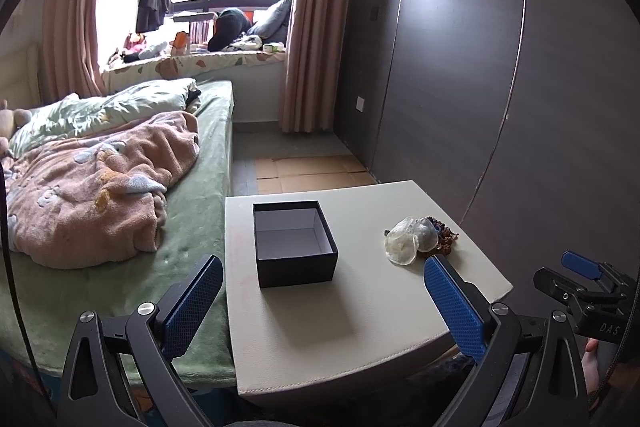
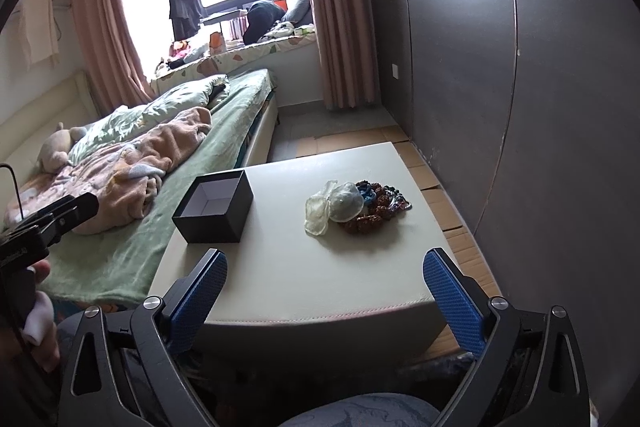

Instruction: Organize jewelry

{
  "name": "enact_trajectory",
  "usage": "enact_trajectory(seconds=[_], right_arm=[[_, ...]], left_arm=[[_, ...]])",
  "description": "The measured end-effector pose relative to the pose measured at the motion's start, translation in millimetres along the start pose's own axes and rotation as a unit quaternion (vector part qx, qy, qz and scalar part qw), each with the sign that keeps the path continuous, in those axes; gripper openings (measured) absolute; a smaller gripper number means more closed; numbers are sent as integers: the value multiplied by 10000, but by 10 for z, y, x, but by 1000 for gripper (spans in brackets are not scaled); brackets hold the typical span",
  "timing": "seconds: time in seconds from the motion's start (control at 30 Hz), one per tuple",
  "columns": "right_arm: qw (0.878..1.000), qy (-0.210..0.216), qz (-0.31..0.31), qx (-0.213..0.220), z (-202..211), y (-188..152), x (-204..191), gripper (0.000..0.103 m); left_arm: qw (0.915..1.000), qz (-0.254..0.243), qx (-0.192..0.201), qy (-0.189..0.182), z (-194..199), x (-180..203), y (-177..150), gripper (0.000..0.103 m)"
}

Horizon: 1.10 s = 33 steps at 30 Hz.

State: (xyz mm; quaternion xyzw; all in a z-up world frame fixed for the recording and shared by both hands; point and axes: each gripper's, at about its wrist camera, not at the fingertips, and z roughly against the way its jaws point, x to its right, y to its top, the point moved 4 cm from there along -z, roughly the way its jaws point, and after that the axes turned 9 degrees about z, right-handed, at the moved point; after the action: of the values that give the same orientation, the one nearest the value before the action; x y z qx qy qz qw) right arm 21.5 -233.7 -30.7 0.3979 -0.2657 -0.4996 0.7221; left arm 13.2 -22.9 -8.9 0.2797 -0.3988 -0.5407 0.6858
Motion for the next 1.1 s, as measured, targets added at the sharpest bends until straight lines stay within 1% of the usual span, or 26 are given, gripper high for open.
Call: enact_trajectory(seconds=[0.33,1.1], right_arm=[[9999,-10,-74,-88,-41,-23,46,99],[9998,27,-144,-108,-53,-24,68,99]], left_arm=[[10000,31,-1,-9,8,-14,0,101],[10000,37,4,-9,10,-16,-4,101]])
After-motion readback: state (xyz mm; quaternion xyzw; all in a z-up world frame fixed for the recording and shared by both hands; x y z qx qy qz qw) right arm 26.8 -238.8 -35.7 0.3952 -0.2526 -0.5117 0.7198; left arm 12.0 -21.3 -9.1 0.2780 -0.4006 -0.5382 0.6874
